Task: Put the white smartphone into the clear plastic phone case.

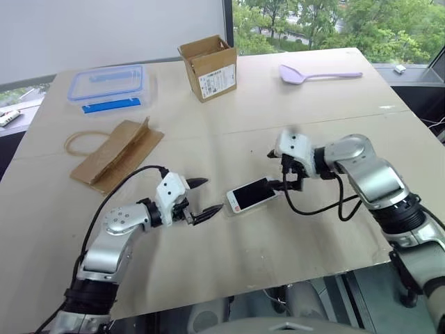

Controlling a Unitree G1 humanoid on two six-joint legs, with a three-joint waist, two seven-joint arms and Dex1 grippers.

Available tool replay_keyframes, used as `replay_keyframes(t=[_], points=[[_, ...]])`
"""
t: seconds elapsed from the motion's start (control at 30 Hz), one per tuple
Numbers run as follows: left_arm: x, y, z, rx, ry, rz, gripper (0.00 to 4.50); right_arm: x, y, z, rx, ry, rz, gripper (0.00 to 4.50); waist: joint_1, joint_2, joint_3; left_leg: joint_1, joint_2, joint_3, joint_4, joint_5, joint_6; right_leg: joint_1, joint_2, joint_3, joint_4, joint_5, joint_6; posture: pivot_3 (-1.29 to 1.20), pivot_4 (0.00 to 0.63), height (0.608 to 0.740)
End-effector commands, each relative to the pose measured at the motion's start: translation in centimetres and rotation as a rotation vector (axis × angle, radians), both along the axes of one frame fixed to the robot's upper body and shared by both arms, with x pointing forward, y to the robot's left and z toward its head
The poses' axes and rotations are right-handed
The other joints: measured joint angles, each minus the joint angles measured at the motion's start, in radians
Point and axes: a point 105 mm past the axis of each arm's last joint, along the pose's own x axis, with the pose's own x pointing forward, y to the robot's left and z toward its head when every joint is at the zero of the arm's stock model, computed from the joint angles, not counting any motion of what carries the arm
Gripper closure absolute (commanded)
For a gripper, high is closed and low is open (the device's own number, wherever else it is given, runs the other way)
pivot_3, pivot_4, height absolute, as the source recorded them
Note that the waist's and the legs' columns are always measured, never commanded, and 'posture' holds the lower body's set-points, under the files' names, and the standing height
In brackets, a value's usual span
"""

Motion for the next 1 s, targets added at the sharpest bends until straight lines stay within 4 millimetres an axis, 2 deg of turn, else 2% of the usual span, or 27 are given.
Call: replay_keyframes(t=[0.03,0.2,0.23,0.37,0.5,0.67,0.83,0.93,1.0], points=[[-0.7,-0.4,1.4,-0.034,-0.031,-0.037,1.82,1.0,0.3,1.4,0.019,-0.058,-0.045,1.86,0.0,0.0,0.0,0.0,0.0,0.0,0.0,0.0,0.0,0.0,0.0,0.0,0.0,0.0,0.0,0.0,0.15,0.74],[-1.7,-0.2,1.8,-0.051,0.003,-0.065,4.18,1.2,0.9,0.7,-0.023,-0.074,-0.01,4.26,0.0,0.0,0.0,0.0,0.0,0.0,-0.001,0.0,0.0,0.0,0.0,0.0,0.0,0.0,0.0,0.0,0.15,0.74],[-1.9,-0.1,1.8,-0.053,0.012,-0.069,4.44,1.2,1.1,0.3,-0.042,-0.073,0.009,4.47,-0.001,0.0,0.0,0.0,0.0,0.0,-0.001,0.0,0.0,0.0,0.0,0.0,0.0,0.0,0.0,0.0,0.15,0.74],[-2.3,-0.1,1.8,-0.052,0.031,-0.074,4.44,0.7,1.4,-1.0,-0.121,-0.062,0.092,4.47,-0.002,0.0,0.0,0.0,0.0,0.0,-0.001,0.0,0.0,-0.001,0.0,0.0,0.0,0.0,0.0,0.0,0.15,0.74],[-2.4,-0.1,1.5,-0.042,0.041,-0.067,4.44,-0.2,1.7,-1.3,-0.148,-0.04,0.175,4.47,-0.002,0.0,0.0,0.0,0.0,0.0,-0.001,0.0,0.0,-0.001,0.0,0.0,0.0,0.0,0.0,0.0,0.15,0.74],[-2.6,0.0,1.0,-0.035,0.049,-0.056,4.44,-1.0,2.0,-0.8,-0.154,-0.059,0.239,4.47,-0.001,0.0,0.0,0.0,0.0,0.0,-0.001,0.0,0.0,-0.001,0.0,0.0,0.0,0.0,0.0,0.0,0.15,0.74],[-2.4,0.4,0.5,-0.024,0.06,-0.043,4.44,-0.6,3.1,1.5,-0.067,-0.104,0.234,4.47,-0.002,0.0,0.0,0.0,0.0,0.0,-0.001,0.0,0.0,-0.001,0.0,0.0,0.0,0.0,0.0,0.0,0.15,0.74],[-2.4,0.4,0.3,-0.022,0.064,-0.044,4.44,-0.5,3.9,1.6,-0.057,-0.116,0.239,4.47,-0.002,0.0,0.0,0.0,0.0,0.0,-0.001,0.0,0.0,-0.001,0.0,0.0,0.0,0.0,0.0,0.0,0.15,0.74],[-2.5,0.4,0.1,-0.021,0.068,-0.047,4.44,-0.4,4.9,1.0,-0.065,-0.121,0.247,4.47,-0.002,0.0,0.0,0.0,0.0,0.0,-0.001,0.0,0.0,-0.001,0.0,0.0,0.0,0.0,0.0,0.0,0.15,0.74]])
